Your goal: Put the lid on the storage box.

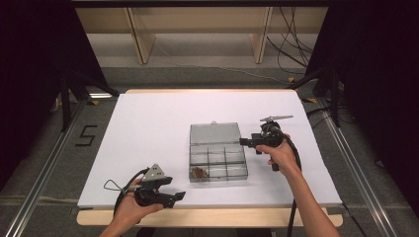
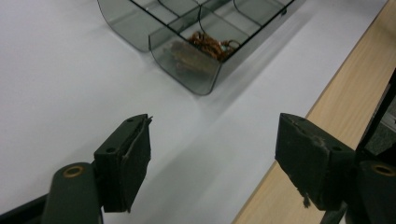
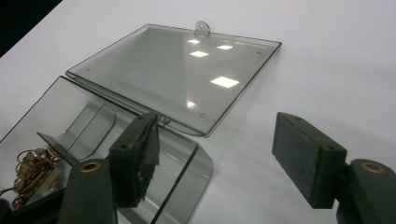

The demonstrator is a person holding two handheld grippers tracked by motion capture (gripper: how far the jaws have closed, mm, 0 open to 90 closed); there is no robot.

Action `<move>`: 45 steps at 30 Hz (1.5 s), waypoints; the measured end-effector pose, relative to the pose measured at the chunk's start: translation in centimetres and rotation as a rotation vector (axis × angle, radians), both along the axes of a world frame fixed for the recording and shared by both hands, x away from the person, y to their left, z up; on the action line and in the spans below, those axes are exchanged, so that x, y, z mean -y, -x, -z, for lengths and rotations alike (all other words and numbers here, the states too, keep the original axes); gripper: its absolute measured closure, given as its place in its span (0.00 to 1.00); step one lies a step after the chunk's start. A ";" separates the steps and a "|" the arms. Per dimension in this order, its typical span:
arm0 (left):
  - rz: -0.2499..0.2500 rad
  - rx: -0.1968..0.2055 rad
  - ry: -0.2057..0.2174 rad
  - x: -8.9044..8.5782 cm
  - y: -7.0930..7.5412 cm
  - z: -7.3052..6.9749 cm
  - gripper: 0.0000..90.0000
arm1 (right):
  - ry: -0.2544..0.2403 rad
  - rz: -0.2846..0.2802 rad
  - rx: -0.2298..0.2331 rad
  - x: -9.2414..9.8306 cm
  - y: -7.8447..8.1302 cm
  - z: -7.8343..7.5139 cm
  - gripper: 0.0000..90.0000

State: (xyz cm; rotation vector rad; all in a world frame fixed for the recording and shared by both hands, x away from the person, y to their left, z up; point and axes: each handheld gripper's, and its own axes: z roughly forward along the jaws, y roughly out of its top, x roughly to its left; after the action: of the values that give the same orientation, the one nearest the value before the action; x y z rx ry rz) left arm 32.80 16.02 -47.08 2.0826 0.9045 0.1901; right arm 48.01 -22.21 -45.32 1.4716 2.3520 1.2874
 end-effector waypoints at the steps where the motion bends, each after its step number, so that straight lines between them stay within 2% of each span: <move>1: 0.002 0.004 0.025 0.2 -0.2 -0.1 0.29 | 0.000 0.020 -0.029 -0.2 0.0 0.0 0.38; 2: -0.003 -0.022 0.058 0.4 -0.4 -0.2 0.29 | 0.012 -0.002 0.005 -0.1 -0.4 0.3 0.38; 3: 0.005 -0.039 0.080 0.6 -0.7 -0.2 0.29 | 0.001 -0.001 -0.013 -0.2 -0.4 0.3 0.38; 4: -0.001 -0.046 0.083 0.6 -1.1 -0.4 0.30 | 0.010 -0.004 0.000 -0.2 -0.6 0.5 0.38; 6: -0.029 -0.036 0.080 0.8 -1.8 -0.6 0.29 | 0.006 0.007 -0.021 -0.4 -0.6 0.5 0.39; 7: -0.034 -0.032 0.073 0.8 -2.2 -0.7 0.30 | 0.014 -0.010 -0.015 -0.4 -0.8 0.6 0.38; 8: -0.038 -0.041 0.071 0.8 -2.6 -0.9 0.30 | 0.026 0.006 -0.022 -0.5 -0.9 0.4 0.39; 9: -0.060 -0.049 0.095 1.0 -2.9 -1.0 0.30 | 0.005 0.033 -0.047 -0.9 -0.7 0.2 0.39; 10: -0.060 -0.050 0.087 1.1 -3.2 -1.1 0.31 | 0.010 0.008 -0.022 -0.7 -1.1 0.2 0.39; 11: -0.073 -0.052 0.085 1.3 -3.4 -1.2 0.31 | -0.010 0.018 -0.040 -1.0 -1.0 0.0 0.39; 12: -0.074 -0.042 0.065 1.4 -3.7 -1.4 0.32 | 0.016 -0.004 0.001 -0.8 -1.4 0.0 0.40; 13: -0.064 -0.034 0.045 1.5 -3.9 -1.6 0.32 | 0.025 -0.004 0.007 -0.9 -1.6 0.0 0.40; 14: -0.067 -0.031 0.044 1.7 -4.1 -1.7 0.33 | 0.000 0.012 -0.008 -1.2 -1.6 0.0 0.41; 15: -0.067 -0.030 0.035 1.9 -4.3 -1.8 0.34 | -0.004 0.013 -0.005 -1.1 -1.8 0.1 0.42; 17: -0.065 -0.040 0.023 2.2 -4.7 -1.9 0.35 | 0.006 0.009 -0.013 -1.1 -2.0 0.3 0.42; 19: -0.077 -0.051 0.021 2.5 -5.1 -1.7 0.37 | -0.006 0.012 -0.034 -1.3 -2.1 0.5 0.43; 22: -0.063 -0.064 0.009 2.7 -5.6 -1.5 0.40 | 0.006 0.016 -0.039 -1.3 -2.4 0.8 0.44; 23: -0.064 -0.074 0.009 2.8 -5.7 -1.5 0.41 | -0.015 0.032 -0.082 -1.5 -2.2 0.8 0.45; 24: -0.068 -0.066 0.008 2.9 -5.8 -1.4 0.42 | -0.003 0.028 -0.056 -1.4 -2.4 0.9 0.45; 26: -0.067 -0.070 -0.002 2.9 -6.0 -1.4 0.43 | 0.000 0.013 -0.047 -1.2 -2.7 1.1 0.46; 27: -0.068 -0.076 -0.003 2.9 -6.1 -1.4 0.43 | -0.002 0.010 -0.045 -1.2 -2.8 1.2 0.46; 28: -0.065 -0.074 -0.005 2.8 -6.2 -1.4 0.44 | -0.014 0.019 -0.064 -1.3 -2.7 1.3 0.46; 29: -0.068 -0.071 -0.009 2.9 -6.3 -1.4 0.45 | -0.003 0.027 -0.069 -1.4 -2.7 1.2 0.46; 31: -0.072 -0.078 -0.011 3.0 -6.4 -1.2 0.47 | 0.010 0.004 -0.055 -1.2 -2.9 1.4 0.47; 32: -0.066 -0.083 -0.014 3.0 -6.5 -1.2 0.47 | 0.011 0.019 -0.045 -1.3 -3.0 1.5 0.47; 33: -0.057 -0.084 -0.019 3.0 -6.6 -1.1 0.48 | -0.004 0.032 -0.061 -1.5 -2.9 1.5 0.47; 34: -0.058 -0.086 -0.022 3.1 -6.6 -1.0 0.48 | -0.016 0.013 -0.074 -1.5 -2.9 1.5 0.48; 35: -0.057 -0.085 -0.025 3.2 -6.7 -1.0 0.49 | -0.006 0.010 -0.066 -1.5 -2.9 1.5 0.48; 36: -0.055 -0.087 -0.023 3.2 -6.7 -0.9 0.49 | -0.019 0.031 -0.076 -1.7 -2.8 1.5 0.48; 37: -0.060 -0.090 -0.027 3.4 -6.7 -0.9 0.50 | -0.019 0.023 -0.065 -1.6 -2.9 1.6 0.48; 38: -0.044 -0.085 -0.043 3.4 -6.9 -0.9 0.50 | -0.007 0.010 -0.063 -1.4 -3.1 1.7 0.48; 41: -0.036 -0.076 -0.051 3.6 -7.1 -0.9 0.52 | -0.003 0.013 -0.058 -1.4 -3.2 1.7 0.49; 44: -0.034 -0.078 -0.056 3.8 -7.2 -0.9 0.55 | -0.003 0.012 -0.063 -1.4 -3.2 1.8 0.49; 45: -0.032 -0.080 -0.050 3.9 -7.2 -0.9 0.55 | -0.018 0.020 -0.085 -1.6 -3.1 1.7 0.49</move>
State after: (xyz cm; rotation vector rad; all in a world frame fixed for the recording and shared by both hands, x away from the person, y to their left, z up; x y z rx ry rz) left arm 39.98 12.16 -46.23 2.1356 0.9906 0.1476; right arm 51.11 -20.66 -47.06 1.5810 2.3764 1.2699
